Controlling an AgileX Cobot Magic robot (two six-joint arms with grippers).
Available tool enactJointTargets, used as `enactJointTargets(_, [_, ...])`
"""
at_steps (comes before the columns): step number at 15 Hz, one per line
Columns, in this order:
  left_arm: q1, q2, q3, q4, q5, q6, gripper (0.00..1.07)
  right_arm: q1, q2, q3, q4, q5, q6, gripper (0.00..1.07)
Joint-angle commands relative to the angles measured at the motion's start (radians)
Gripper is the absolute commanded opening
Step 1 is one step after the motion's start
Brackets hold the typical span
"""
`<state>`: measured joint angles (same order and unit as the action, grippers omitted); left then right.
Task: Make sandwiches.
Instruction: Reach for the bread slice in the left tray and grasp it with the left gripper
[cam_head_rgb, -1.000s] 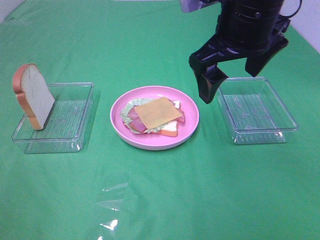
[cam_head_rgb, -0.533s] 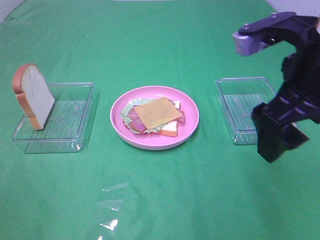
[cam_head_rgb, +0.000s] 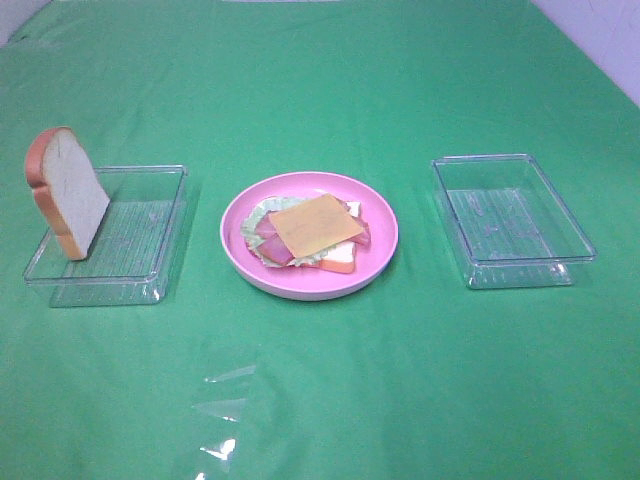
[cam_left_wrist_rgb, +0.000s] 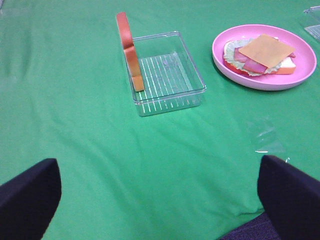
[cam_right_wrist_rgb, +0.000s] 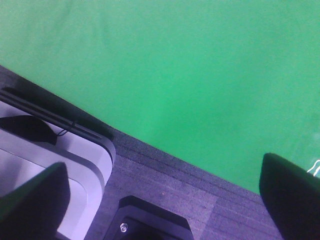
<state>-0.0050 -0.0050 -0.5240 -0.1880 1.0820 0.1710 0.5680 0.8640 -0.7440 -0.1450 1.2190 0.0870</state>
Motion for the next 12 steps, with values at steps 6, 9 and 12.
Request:
enactJointTargets(6, [0.003,-0.016,0.0,-0.004,-0.001,0.001,1.02,-0.494,-0.535,0.161,-0.017,-0.085,-0.062,0.99])
enactJointTargets(9, [0.003,-0.016,0.0,-0.003,-0.001,0.001,1.01,-0.511,-0.827,0.252,0.066,-0.151,-0.059,0.99])
enactJointTargets(12, [0.003,-0.015,0.0,-0.004,-0.001,0.002,1.01,-0.511,-0.902,0.292,0.116,-0.121,-0.087,0.99])
